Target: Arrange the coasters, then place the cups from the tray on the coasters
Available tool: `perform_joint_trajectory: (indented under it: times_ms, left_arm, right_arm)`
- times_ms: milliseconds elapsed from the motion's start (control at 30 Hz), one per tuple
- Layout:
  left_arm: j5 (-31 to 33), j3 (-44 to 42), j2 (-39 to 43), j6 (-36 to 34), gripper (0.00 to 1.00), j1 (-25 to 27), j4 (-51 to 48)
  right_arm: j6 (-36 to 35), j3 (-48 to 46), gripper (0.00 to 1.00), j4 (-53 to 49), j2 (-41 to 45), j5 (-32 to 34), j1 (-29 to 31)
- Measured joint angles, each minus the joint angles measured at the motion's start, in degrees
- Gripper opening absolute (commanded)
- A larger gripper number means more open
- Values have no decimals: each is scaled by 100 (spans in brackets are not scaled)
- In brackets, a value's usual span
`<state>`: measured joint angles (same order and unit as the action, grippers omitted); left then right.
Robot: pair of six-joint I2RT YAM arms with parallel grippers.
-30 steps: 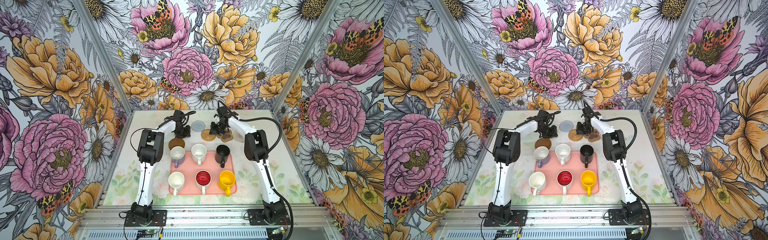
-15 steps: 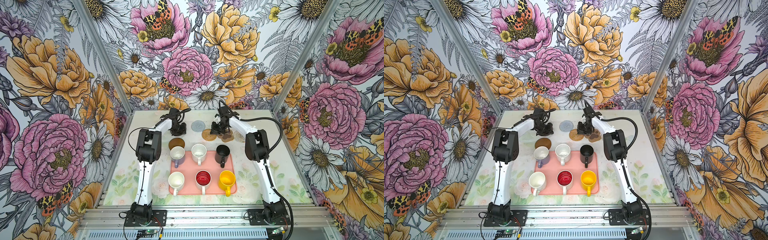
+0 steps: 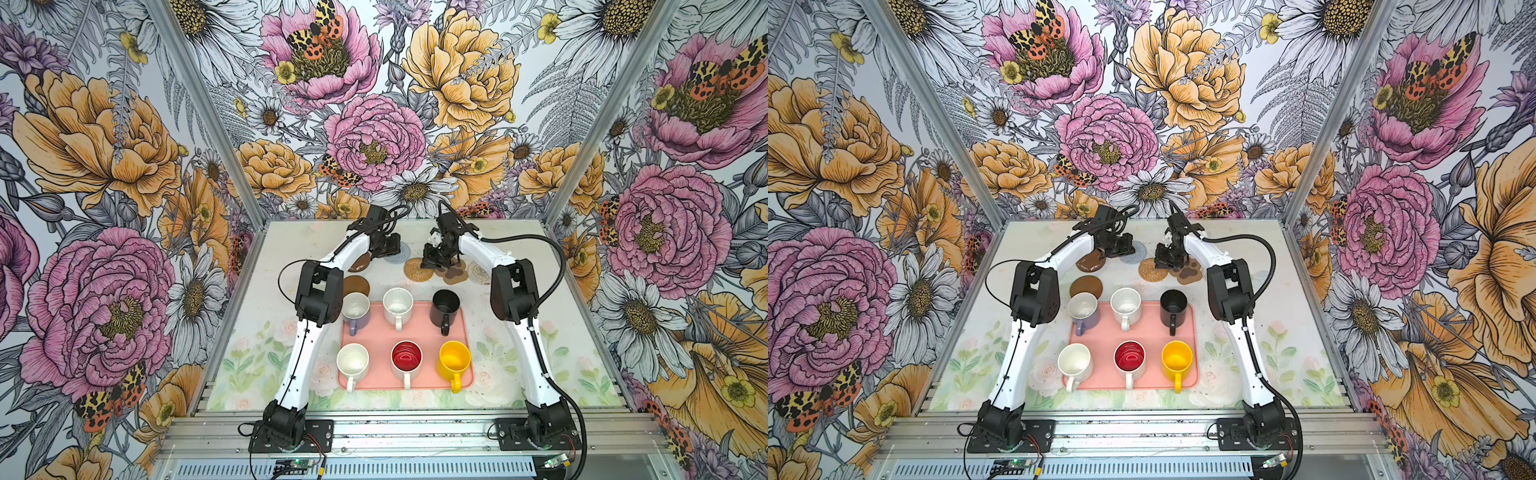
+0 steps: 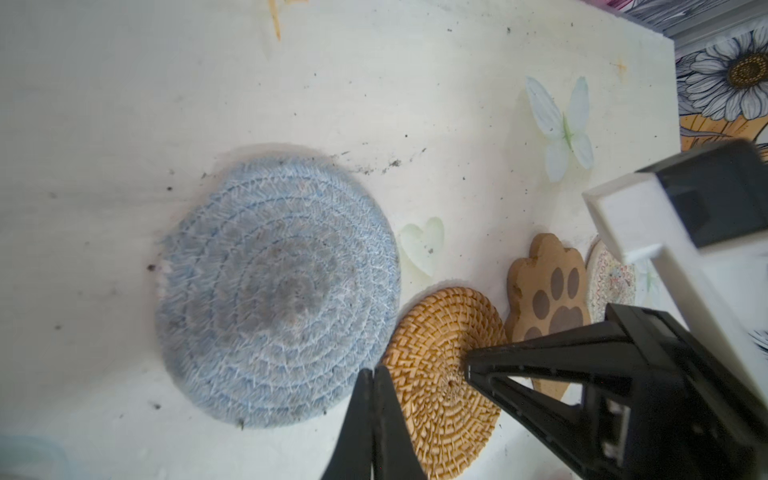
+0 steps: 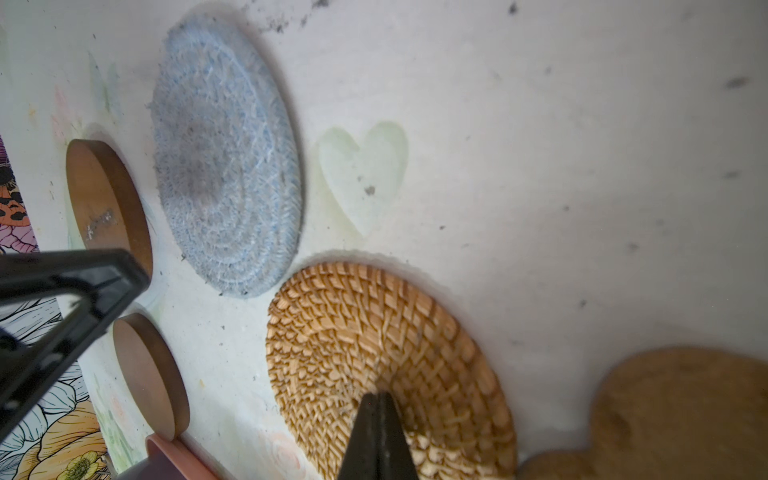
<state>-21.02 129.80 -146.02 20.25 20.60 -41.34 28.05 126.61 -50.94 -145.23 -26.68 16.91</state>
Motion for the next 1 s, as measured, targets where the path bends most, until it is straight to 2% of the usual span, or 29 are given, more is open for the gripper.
perform_joint_trajectory:
  times_ms: [133,333,1000]
  left_arm:
    - [-61,201,-365,136,0,-39,26]
    - [-46,149,-356,238,0,-105,103]
    - [96,-1755,678,168,0,-350,841]
  right_arm:
    - [0,0,0,0,0,2,0]
    - [0,0,0,0,0,2,-7]
    - [105,205,0,-83,-81,164,-87]
